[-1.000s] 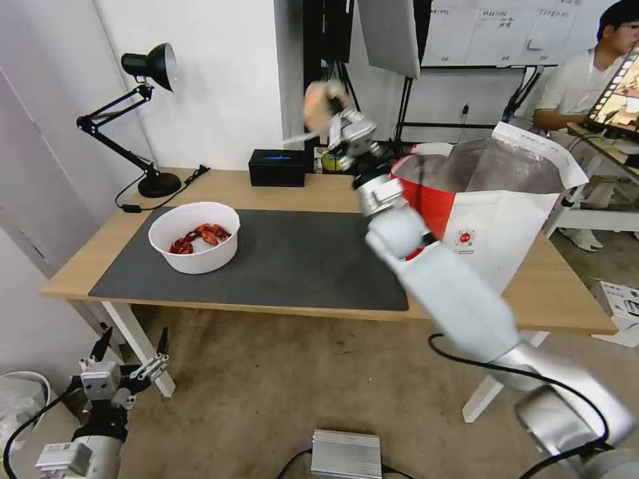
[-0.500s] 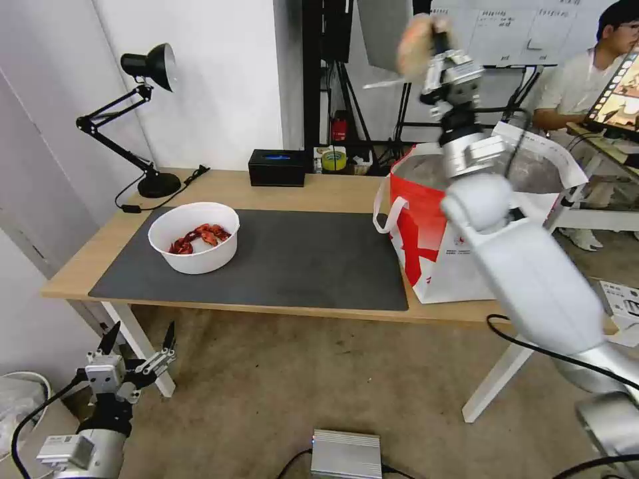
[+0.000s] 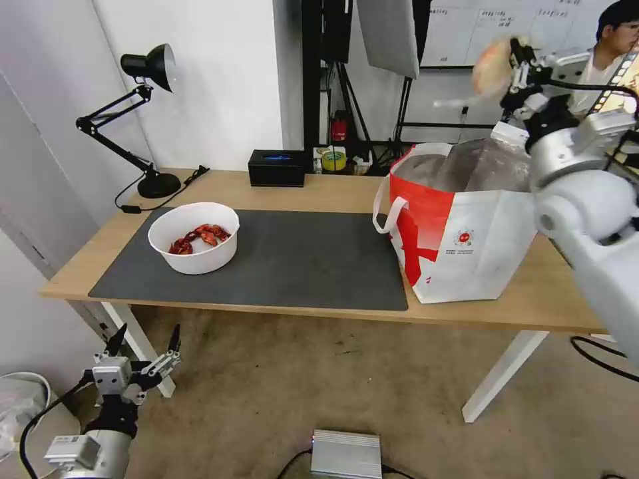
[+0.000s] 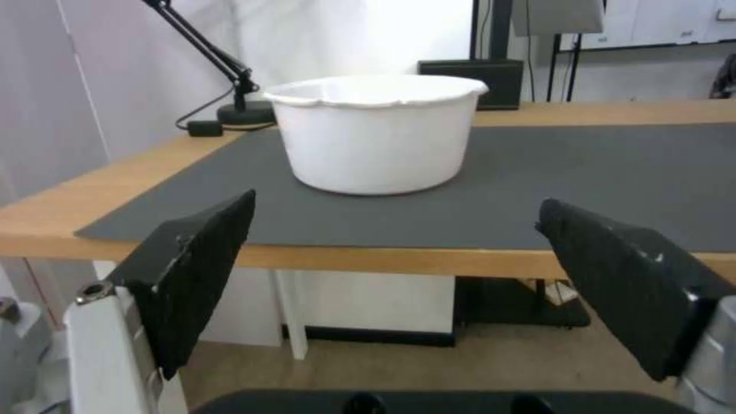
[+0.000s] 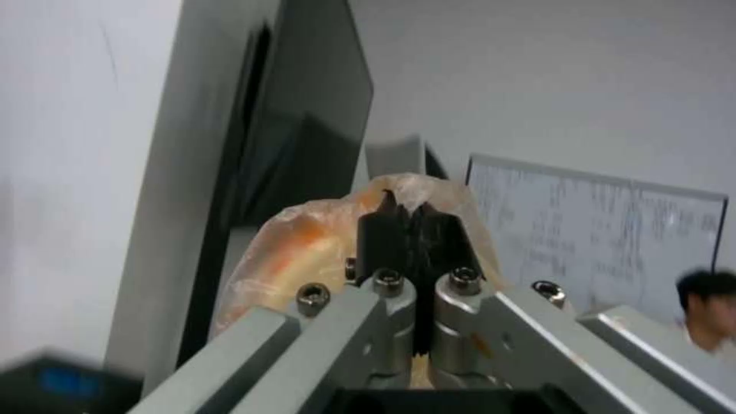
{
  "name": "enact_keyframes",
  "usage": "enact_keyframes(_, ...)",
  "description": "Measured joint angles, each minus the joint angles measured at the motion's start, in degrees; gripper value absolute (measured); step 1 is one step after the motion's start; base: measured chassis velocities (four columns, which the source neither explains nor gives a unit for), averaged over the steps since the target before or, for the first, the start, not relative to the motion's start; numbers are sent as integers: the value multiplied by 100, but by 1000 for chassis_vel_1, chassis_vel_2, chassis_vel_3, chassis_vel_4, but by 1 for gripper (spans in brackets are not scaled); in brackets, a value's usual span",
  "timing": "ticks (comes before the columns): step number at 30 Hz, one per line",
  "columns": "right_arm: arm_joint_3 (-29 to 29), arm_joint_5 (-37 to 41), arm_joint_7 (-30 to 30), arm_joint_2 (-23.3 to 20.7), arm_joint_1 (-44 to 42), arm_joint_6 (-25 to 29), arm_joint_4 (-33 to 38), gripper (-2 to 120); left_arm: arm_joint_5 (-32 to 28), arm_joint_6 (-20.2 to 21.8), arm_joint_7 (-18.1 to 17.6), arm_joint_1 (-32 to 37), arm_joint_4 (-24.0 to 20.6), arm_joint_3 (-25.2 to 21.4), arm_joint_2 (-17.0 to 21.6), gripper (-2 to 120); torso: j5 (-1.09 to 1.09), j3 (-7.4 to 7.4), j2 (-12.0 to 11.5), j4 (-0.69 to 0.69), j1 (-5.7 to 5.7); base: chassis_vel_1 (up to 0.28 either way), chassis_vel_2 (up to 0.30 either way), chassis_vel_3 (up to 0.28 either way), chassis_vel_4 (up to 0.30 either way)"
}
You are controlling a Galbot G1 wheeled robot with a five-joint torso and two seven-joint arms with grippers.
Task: Pick up the trash from the table and place it into the takeout bag.
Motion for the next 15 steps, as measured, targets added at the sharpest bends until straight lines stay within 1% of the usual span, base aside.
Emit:
enact_keyframes(2, 150, 202, 3, -154, -213, -306, 139, 0, 15, -5, 2, -8, 11, 38, -14, 100, 0, 0, 0, 0, 0, 0, 0, 0, 0)
enact_keyframes(4, 262, 304, 5, -272, -383, -512, 234, 0, 26, -10, 4, -9, 14, 51, -27, 100, 0, 0, 0, 1, 0, 0, 0, 0, 0)
enact_keyframes(5, 262, 304, 5, -272, -383, -512, 234, 0, 26, -10, 4, -9, 14, 51, -27, 100, 0, 0, 0, 1, 0, 0, 0, 0, 0)
enact_keyframes(8, 460, 657, -1, -480, -680, -915, 409, 0, 29, -22, 8, 11, 15, 53, -40, 100, 0, 0, 0, 0, 0, 0, 0, 0, 0)
enact_keyframes(9, 460, 657, -1, -480, -680, -915, 409, 0, 29, -22, 8, 11, 15, 53, -40, 100, 0, 0, 0, 0, 0, 0, 0, 0, 0)
enact_keyframes(11, 573, 806, 42, -576, -824, -1193, 495, 0, 29, -34, 10, 21, 18, 53, -46, 100, 0, 0, 0, 0, 0, 0, 0, 0, 0)
enact_keyframes(12, 573, 806, 42, -576, -824, -1193, 495, 0, 29, -34, 10, 21, 18, 53, -46, 100, 0, 0, 0, 0, 0, 0, 0, 0, 0)
enact_keyframes(15, 626, 924, 224, -601, -890, -1647, 529, 0, 36, -46, 13, 27, 19, 80, -64, 100, -1, 0, 0, 1, 0, 0, 0, 0, 0)
